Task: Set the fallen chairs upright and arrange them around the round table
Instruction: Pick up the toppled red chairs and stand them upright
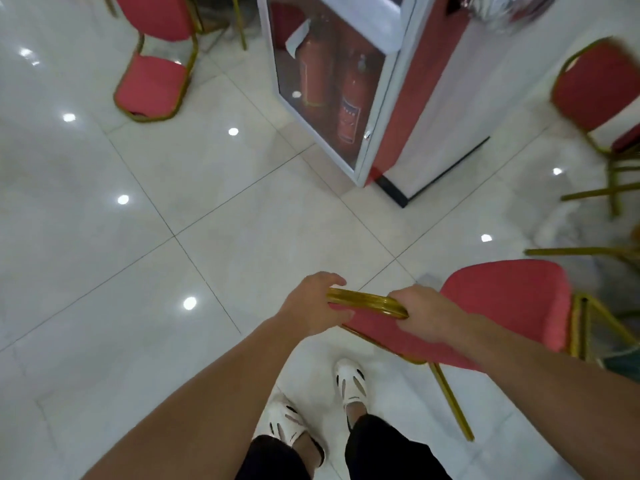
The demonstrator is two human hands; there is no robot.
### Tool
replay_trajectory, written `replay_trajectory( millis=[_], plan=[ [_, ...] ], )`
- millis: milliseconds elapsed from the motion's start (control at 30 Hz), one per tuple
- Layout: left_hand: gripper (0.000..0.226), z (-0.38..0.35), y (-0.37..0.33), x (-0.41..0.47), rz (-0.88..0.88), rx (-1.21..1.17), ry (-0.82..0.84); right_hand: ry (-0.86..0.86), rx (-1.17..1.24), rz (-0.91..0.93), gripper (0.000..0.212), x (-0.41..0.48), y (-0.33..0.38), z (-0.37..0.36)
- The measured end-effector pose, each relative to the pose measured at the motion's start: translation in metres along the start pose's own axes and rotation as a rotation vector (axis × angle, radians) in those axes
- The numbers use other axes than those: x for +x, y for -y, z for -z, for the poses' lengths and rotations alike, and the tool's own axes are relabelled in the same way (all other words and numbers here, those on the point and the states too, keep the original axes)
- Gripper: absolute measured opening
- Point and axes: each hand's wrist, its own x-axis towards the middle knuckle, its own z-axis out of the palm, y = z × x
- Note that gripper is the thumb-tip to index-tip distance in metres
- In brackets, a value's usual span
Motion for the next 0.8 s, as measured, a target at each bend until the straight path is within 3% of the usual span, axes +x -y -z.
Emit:
replay_trajectory(
  millis=[100,267,433,567,800],
  plan=[
    [0.072,0.018,-0.034,-0.002,-0.041,0.103,0.065,-0.045,0.057,0.006,0.012,-0.035,-0.002,0.031],
    [0.032,0.033,-0.072,-0.007,-0.145,0.213,0.066,-0.139,0.121,0.0,0.008,-0.095,-0.01,0.07],
    [0.019,0.037,-0.103,-0.005,-0.195,0.274,0.103,-0.219,0.187,-0.107,0.018,-0.158,-0.03,0.087],
    [0.023,0.03,-0.143,-0.002,-0.314,0.326,0.105,-0.317,0.256,-0.173,0.036,-0.202,-0.058,0.09],
    [0.026,-0.003,-0.242,0.014,-0.418,0.322,0.067,-0.417,0.351,-0.263,0.032,-0.254,-0.122,0.092]
  ],
)
